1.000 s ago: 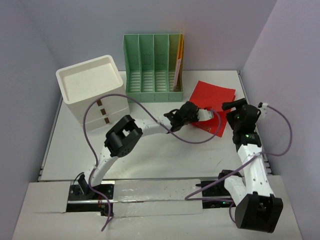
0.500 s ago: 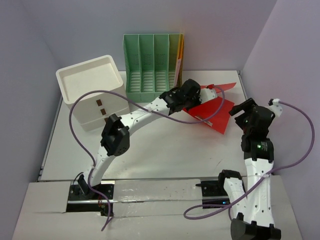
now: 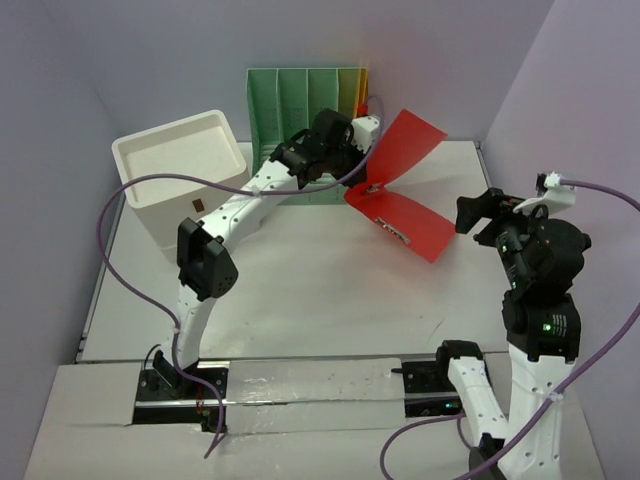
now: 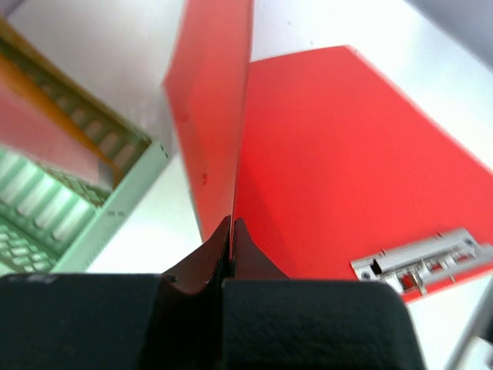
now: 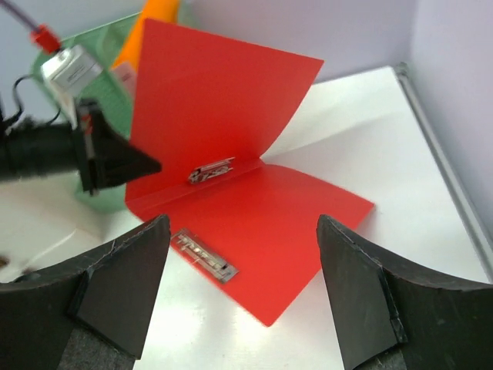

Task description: Organize the desk

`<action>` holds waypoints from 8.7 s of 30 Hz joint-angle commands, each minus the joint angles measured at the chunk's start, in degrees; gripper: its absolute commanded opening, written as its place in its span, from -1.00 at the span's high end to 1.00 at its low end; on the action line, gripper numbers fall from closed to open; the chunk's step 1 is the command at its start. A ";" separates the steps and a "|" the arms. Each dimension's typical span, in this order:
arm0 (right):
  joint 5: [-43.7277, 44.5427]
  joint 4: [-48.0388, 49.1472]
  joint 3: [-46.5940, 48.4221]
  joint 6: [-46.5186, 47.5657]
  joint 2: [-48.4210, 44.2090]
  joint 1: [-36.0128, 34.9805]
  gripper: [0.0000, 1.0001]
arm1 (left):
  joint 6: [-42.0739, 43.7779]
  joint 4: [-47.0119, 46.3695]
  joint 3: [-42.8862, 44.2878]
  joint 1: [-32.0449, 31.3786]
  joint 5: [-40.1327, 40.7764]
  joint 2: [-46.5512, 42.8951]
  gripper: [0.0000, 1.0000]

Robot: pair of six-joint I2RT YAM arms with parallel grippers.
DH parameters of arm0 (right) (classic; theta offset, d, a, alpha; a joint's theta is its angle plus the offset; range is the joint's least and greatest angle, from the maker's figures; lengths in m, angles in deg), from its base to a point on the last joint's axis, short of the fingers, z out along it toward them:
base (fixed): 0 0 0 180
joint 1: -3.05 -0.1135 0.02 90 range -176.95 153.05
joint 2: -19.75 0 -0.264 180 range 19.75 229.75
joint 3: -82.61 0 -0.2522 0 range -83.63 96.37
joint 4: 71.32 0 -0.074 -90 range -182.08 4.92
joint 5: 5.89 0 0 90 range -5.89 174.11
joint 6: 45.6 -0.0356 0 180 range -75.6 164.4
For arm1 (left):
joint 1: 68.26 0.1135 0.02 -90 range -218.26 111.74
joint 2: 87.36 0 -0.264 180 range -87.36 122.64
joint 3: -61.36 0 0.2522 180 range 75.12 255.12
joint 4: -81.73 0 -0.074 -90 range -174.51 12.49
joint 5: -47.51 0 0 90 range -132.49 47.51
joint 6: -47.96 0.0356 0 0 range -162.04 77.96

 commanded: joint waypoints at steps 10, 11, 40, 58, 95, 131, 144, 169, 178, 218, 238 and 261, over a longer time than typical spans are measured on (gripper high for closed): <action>1.02 -0.97 -5.87 13.61 3.52 -34.66 -0.51 | -3.65 -1.15 1.82 1.03 -1.25 -4.71 1.00; 2.30 -0.02 -6.07 12.84 3.52 -36.02 -0.50 | -3.52 -1.09 1.76 0.97 -1.12 -4.52 1.00; 31.70 33.92 -25.65 5.59 15.23 -34.82 -0.51 | -5.08 -1.01 -2.57 2.08 -7.99 -8.21 1.00; 3.53 46.29 -22.76 20.74 21.74 -33.72 -0.70 | -23.37 -13.20 -8.64 1.36 -34.51 -10.14 1.00; 74.55 55.09 -24.28 8.64 49.98 -49.18 -0.42 | -29.69 -16.40 -15.82 7.13 -32.57 -10.86 1.00; 56.57 48.79 -23.63 18.16 13.14 -44.76 1.00 | 8.56 3.15 -1.14 9.28 9.36 -30.21 -0.98; 27.81 39.14 14.58 25.30 24.44 -44.60 1.00 | 6.18 1.71 -18.53 37.61 4.95 -47.36 -0.98; 40.05 45.48 36.78 8.23 59.76 -46.22 1.00 | 2.85 0.77 -27.73 55.99 -5.30 -52.26 -0.99; 43.78 46.68 37.10 10.62 65.04 -46.15 1.00 | 2.98 0.68 -28.93 57.59 -6.67 -51.30 -0.99; 40.62 72.59 25.32 14.84 82.27 -42.17 1.00 | 3.54 2.79 -27.17 61.74 -10.91 -48.34 -0.99; 42.25 64.44 30.35 12.29 88.09 -41.44 1.00 | 2.92 2.53 -27.90 63.65 -13.70 -48.60 -0.98; 32.30 58.99 16.35 19.30 54.85 -47.09 -0.53 | 3.59 2.79 -27.59 64.25 -12.91 -51.44 -0.99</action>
